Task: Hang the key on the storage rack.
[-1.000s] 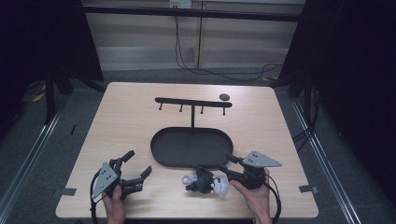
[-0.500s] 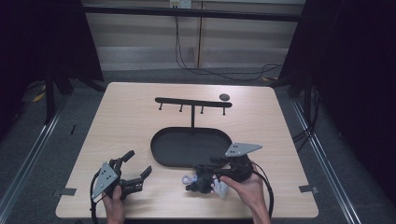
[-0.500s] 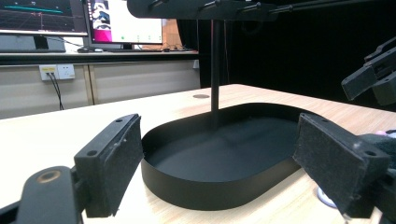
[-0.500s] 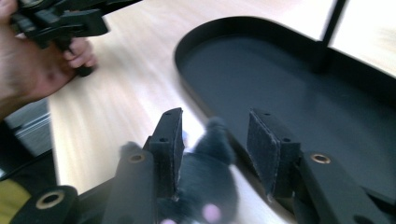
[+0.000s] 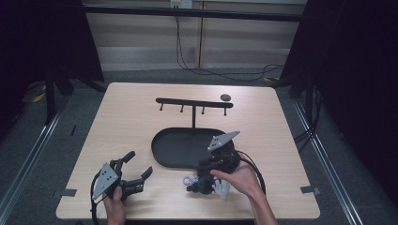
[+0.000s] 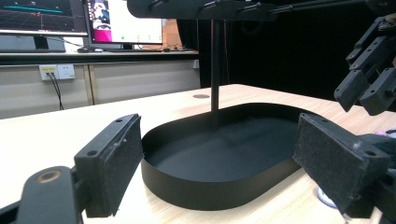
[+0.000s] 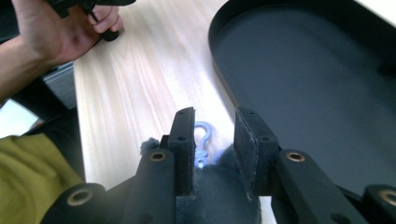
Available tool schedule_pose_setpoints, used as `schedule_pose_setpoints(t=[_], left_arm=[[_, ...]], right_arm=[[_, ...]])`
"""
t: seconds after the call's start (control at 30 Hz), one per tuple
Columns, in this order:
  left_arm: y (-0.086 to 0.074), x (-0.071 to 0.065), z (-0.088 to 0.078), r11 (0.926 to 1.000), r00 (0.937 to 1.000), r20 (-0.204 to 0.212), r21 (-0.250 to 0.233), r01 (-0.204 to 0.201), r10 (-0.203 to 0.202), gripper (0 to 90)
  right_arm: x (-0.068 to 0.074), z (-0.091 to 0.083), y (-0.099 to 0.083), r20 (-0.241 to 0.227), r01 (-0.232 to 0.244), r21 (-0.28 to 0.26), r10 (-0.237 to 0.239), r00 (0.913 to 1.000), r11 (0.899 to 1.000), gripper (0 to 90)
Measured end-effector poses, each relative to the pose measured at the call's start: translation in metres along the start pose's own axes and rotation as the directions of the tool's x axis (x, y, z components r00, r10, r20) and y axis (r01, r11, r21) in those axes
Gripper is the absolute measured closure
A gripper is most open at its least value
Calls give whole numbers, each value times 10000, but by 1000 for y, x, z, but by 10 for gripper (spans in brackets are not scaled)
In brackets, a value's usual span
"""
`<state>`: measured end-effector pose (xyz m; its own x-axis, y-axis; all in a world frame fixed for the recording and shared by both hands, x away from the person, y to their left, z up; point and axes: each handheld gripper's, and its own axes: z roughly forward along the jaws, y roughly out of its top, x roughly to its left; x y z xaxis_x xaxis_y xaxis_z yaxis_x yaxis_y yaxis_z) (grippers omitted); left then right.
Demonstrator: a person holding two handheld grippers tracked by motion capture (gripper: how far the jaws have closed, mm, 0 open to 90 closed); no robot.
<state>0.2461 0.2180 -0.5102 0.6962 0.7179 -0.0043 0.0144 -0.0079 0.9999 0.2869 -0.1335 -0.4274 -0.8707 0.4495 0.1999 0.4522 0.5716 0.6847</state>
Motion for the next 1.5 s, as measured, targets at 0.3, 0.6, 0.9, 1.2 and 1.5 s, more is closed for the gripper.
schedule_pose_setpoints(t=[0.3, 0.6, 0.9, 1.2, 1.5], left_arm=[[0, 0, 0, 10000, 10000, -2, 10, -2, 2, 154], [0, 0, 0, 10000, 10000, 0, 0, -3, 3, 155], [0, 0, 0, 10000, 10000, -3, 8, -2, 2, 155], [0, 0, 0, 10000, 10000, -3, 0, -3, 3, 155], [0, 0, 0, 10000, 10000, 1, -3, 0, 0, 155]], right_arm=[[-1, 10, 16, -408, 106, 690, -78, 9991, 9976, 754], [-2, 27, 30, -1331, 240, 2016, 31, 9911, 9792, 685], [-9, 48, 39, -1496, 370, 3350, 144, 9886, 9415, 606], [-18, 61, 34, -1606, 76, 4218, 664, 9848, 9067, 689], [-24, 74, 35, -1763, 71, 5053, 952, 9797, 8629, 715]])
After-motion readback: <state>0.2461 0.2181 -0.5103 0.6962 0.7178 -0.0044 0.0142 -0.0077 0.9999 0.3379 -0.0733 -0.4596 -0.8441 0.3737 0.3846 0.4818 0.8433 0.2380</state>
